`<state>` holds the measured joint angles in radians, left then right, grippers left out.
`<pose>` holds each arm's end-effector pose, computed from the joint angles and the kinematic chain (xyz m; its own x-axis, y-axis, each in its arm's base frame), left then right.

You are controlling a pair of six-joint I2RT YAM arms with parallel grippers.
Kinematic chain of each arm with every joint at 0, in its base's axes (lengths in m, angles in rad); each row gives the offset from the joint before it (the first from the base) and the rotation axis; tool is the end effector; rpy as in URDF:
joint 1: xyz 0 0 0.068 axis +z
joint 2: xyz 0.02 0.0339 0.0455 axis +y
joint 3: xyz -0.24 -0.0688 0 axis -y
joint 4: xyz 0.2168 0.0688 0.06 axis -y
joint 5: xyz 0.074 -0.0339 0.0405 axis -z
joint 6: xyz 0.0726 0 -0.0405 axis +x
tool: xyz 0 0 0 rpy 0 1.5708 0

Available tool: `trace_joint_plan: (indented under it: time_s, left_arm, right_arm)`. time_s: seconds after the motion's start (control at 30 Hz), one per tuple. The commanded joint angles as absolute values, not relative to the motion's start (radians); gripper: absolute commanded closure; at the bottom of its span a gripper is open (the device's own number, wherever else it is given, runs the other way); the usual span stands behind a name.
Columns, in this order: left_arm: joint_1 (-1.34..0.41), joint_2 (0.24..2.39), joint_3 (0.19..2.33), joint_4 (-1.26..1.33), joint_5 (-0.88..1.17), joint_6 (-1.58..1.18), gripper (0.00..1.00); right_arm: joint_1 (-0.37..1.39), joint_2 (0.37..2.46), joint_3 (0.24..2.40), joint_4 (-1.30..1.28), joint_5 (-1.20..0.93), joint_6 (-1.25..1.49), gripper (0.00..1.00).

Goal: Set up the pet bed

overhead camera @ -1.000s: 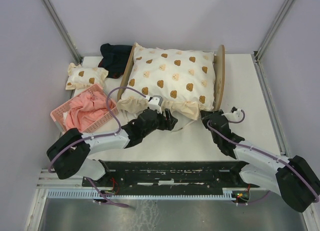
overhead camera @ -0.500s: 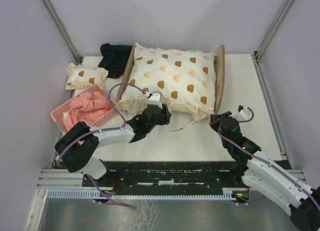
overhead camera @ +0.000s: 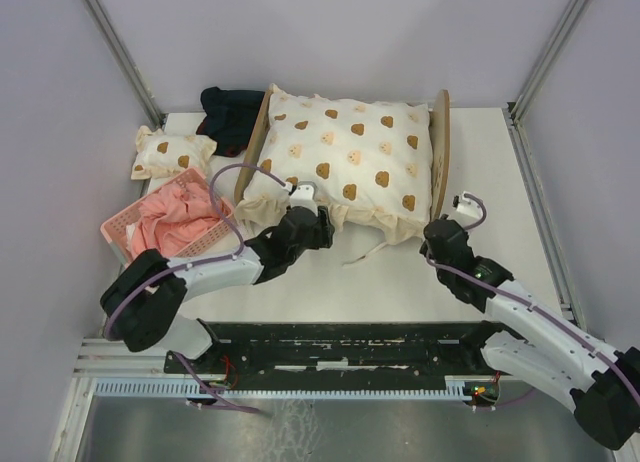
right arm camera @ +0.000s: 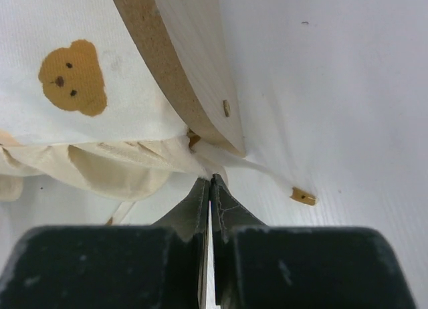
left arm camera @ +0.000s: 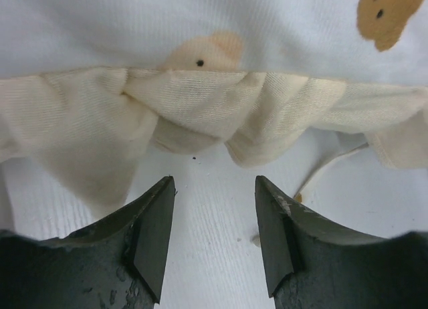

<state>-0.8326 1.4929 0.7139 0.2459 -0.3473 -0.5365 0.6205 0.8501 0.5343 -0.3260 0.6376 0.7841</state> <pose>0.2338 -0.2203 0.1709 -0.5486 -0.1112 -0.8286 0.2534 0.9224 -0.2915 0.1816 0.0767 0.2043 -0.4008 0.4110 -0.8188 0.2878 0.9050 0.3134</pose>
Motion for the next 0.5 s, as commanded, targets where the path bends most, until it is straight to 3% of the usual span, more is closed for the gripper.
trace_joint_plan:
  time_s: [0.0,0.2,0.47]
  left_arm:
    - [-0.83,1.348,0.759,0.136,-0.402,-0.506,0.4]
    - [-0.801,1.198,0.793,-0.034,-0.463,-0.46,0.27]
    - [-0.79,0.997,0.841,-0.208,-0.471,-0.413,0.09]
  right_arm:
    - [0.612,0.846,0.62,-0.448,0.774,0.69,0.92]
    - [0.613,0.792,0.689,-0.573,0.775,0.626,0.64]
    - [0.613,0.694,0.754,-0.671,0.605,0.501,0.4]
